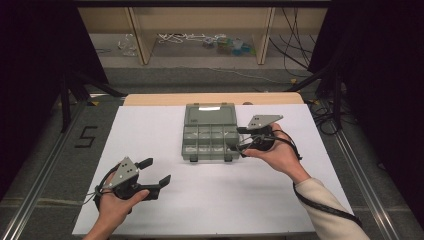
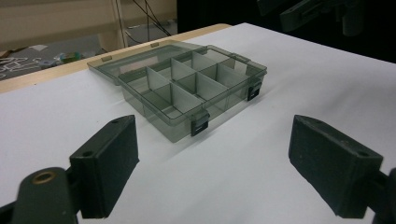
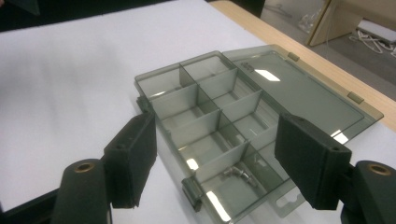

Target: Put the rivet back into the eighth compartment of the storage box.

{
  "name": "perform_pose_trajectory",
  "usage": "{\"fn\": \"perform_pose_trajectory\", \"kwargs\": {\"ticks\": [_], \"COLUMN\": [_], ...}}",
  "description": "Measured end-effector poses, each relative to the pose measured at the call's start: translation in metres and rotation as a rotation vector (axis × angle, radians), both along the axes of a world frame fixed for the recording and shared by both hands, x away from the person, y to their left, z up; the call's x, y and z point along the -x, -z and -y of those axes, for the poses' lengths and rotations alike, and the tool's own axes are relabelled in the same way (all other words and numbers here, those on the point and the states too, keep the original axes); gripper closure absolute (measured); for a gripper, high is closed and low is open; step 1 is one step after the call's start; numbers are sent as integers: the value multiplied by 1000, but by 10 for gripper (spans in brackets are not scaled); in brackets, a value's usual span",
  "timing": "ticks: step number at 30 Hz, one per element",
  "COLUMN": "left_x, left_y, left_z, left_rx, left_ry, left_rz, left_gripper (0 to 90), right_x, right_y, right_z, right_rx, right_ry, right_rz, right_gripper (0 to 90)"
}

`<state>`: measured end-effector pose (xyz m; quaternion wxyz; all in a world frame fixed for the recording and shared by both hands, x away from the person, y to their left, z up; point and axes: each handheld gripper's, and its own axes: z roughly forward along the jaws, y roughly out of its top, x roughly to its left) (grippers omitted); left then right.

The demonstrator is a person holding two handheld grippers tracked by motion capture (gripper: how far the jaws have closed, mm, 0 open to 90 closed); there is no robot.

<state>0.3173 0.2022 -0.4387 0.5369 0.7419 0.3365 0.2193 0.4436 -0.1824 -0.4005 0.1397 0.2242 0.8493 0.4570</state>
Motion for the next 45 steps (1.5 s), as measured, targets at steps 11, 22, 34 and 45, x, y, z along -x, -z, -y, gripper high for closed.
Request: {"fn": "perform_pose_trajectory", "kwargs": {"ticks": [11, 22, 34, 45], "left_x": [0, 0, 0, -1], "left_y": [0, 0, -1, 0], "left_z": [0, 0, -1, 0], "left_rx": [0, 1, -5, 17], "left_ry": [-3, -6, -5, -1], "left_rz": [1, 0, 7, 5], "left_gripper": [154, 154, 154, 154], "right_x": [34, 64, 82, 89], "right_y": [3, 10, 16, 21], "right_z": [36, 58, 65, 71], "right_rx": [-125, -195, -213, -237], "right_ry": [21, 39, 54, 57], "right_rz": [5, 34, 43, 35], "right_gripper": [306, 305, 309, 302]}}
